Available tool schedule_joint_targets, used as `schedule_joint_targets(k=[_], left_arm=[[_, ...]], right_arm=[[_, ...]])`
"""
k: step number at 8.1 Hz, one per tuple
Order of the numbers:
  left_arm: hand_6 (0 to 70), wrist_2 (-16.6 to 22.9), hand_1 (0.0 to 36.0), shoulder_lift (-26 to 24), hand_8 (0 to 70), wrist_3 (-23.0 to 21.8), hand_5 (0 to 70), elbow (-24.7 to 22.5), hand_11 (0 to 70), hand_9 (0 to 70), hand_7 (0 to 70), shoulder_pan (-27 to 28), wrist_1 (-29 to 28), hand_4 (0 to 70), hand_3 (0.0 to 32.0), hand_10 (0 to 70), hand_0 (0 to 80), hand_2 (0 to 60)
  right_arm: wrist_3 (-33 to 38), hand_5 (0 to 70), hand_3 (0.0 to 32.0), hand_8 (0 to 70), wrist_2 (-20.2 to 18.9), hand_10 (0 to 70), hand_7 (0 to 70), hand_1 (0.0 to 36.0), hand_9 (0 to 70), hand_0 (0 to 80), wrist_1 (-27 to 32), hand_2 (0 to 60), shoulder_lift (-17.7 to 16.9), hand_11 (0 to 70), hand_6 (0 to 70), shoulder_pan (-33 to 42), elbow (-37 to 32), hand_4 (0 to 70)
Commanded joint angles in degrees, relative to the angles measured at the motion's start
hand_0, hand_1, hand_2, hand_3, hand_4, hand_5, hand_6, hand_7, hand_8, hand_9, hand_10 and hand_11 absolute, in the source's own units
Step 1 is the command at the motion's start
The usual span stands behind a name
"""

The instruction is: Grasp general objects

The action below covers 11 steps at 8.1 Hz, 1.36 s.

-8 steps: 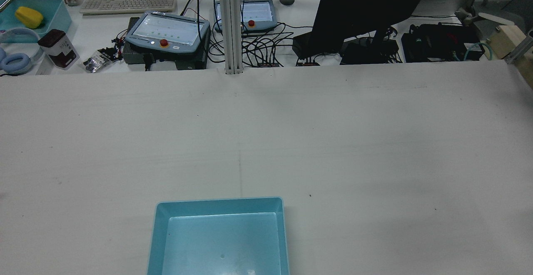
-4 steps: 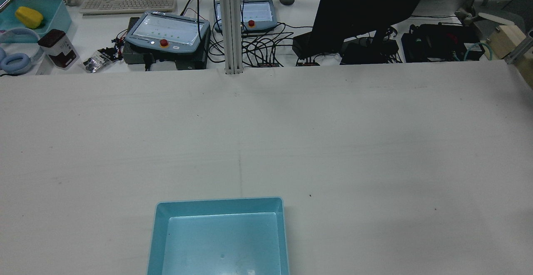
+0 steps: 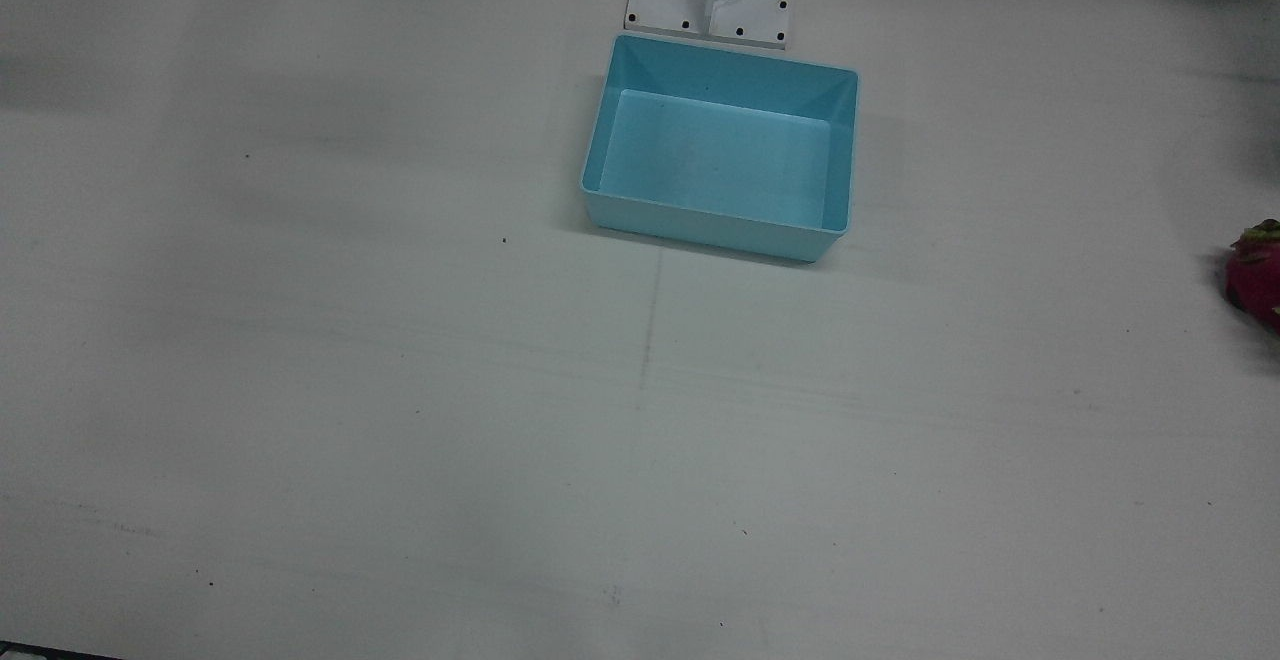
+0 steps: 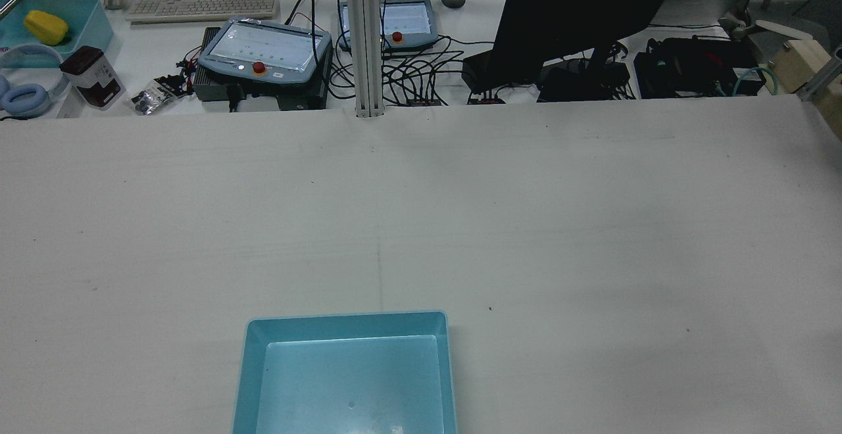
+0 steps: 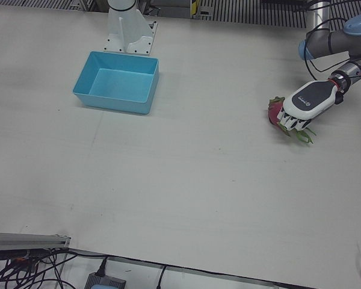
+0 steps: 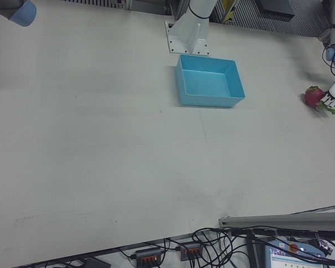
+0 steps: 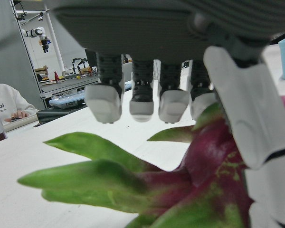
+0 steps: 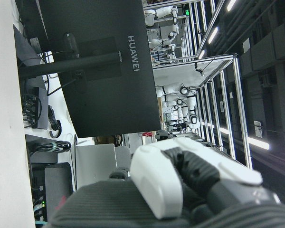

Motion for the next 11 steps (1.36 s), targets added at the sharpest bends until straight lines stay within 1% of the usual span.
schedule_joint_targets(k=[1,2,3,4,5,6,7,8,9,10,11], left_arm=[[70.0,-0.07,0.0,2.21,70.0,-1.91,70.0,-0.14,70.0,70.0,70.0,-0.53,-3.94,58.4,0.0,70.0,39.5,49.2],[70.0,-0.59,0.3,3.0,70.0,-5.67,70.0,-0.06,70.0,70.0,70.0,-3.4,-6.39,62.1,0.0,70.0,37.9,60.0],[70.0,-0.16,2.1,3.09,70.0,-11.45,70.0,0.38,70.0,70.0,70.0,-10.91,-9.64,67.0,0.0,70.0,36.7,60.0],[70.0,-0.59,2.6,3.09,70.0,-16.46,70.0,-0.57,70.0,70.0,70.0,-14.12,-10.45,70.0,0.0,70.0,32.7,60.0],[70.0,-0.59,1.3,2.83,70.0,-20.86,70.0,-2.06,70.0,70.0,70.0,-18.24,-9.94,68.7,0.0,70.0,24.5,60.0],[70.0,-0.51,0.2,2.74,70.0,-25.26,70.0,-3.3,70.0,70.0,69.4,-23.42,-9.93,65.7,0.0,70.0,20.9,60.0],[70.0,-0.16,0.0,2.83,70.0,-30.44,70.0,-4.0,70.0,70.0,69.4,-27.21,-11.32,64.4,0.0,70.0,21.6,60.0],[70.0,0.19,0.0,3.35,70.0,-36.14,70.0,-3.58,70.0,70.0,69.6,-30.03,-18.21,61.7,0.0,70.0,24.1,60.0],[70.0,0.89,0.0,7.45,70.0,-38.2,70.0,-3.48,70.0,70.0,65.9,-30.5,-26.46,51.1,0.0,70.0,19.1,34.9],[49.5,2.29,0.0,7.92,59.4,-38.05,70.0,-3.31,70.0,65.7,51.8,-30.41,-26.72,37.1,0.0,70.0,17.4,5.9],[12.6,2.31,2.2,7.84,10.8,-38.22,43.8,-3.66,36.9,13.1,14.8,-30.59,-26.02,19.4,0.0,25.6,38.1,3.2]], right_arm=[[0.0,0.0,0.0,0.0,0.0,0.0,0.0,0.0,0.0,0.0,0.0,0.0,0.0,0.0,0.0,0.0,0.0,0.0],[0.0,0.0,0.0,0.0,0.0,0.0,0.0,0.0,0.0,0.0,0.0,0.0,0.0,0.0,0.0,0.0,0.0,0.0],[0.0,0.0,0.0,0.0,0.0,0.0,0.0,0.0,0.0,0.0,0.0,0.0,0.0,0.0,0.0,0.0,0.0,0.0],[0.0,0.0,0.0,0.0,0.0,0.0,0.0,0.0,0.0,0.0,0.0,0.0,0.0,0.0,0.0,0.0,0.0,0.0],[0.0,0.0,0.0,0.0,0.0,0.0,0.0,0.0,0.0,0.0,0.0,0.0,0.0,0.0,0.0,0.0,0.0,0.0],[0.0,0.0,0.0,0.0,0.0,0.0,0.0,0.0,0.0,0.0,0.0,0.0,0.0,0.0,0.0,0.0,0.0,0.0],[0.0,0.0,0.0,0.0,0.0,0.0,0.0,0.0,0.0,0.0,0.0,0.0,0.0,0.0,0.0,0.0,0.0,0.0],[0.0,0.0,0.0,0.0,0.0,0.0,0.0,0.0,0.0,0.0,0.0,0.0,0.0,0.0,0.0,0.0,0.0,0.0],[0.0,0.0,0.0,0.0,0.0,0.0,0.0,0.0,0.0,0.0,0.0,0.0,0.0,0.0,0.0,0.0,0.0,0.0],[0.0,0.0,0.0,0.0,0.0,0.0,0.0,0.0,0.0,0.0,0.0,0.0,0.0,0.0,0.0,0.0,0.0,0.0],[0.0,0.0,0.0,0.0,0.0,0.0,0.0,0.0,0.0,0.0,0.09,0.0,0.0,0.0,0.0,0.0,-0.09,0.0]])
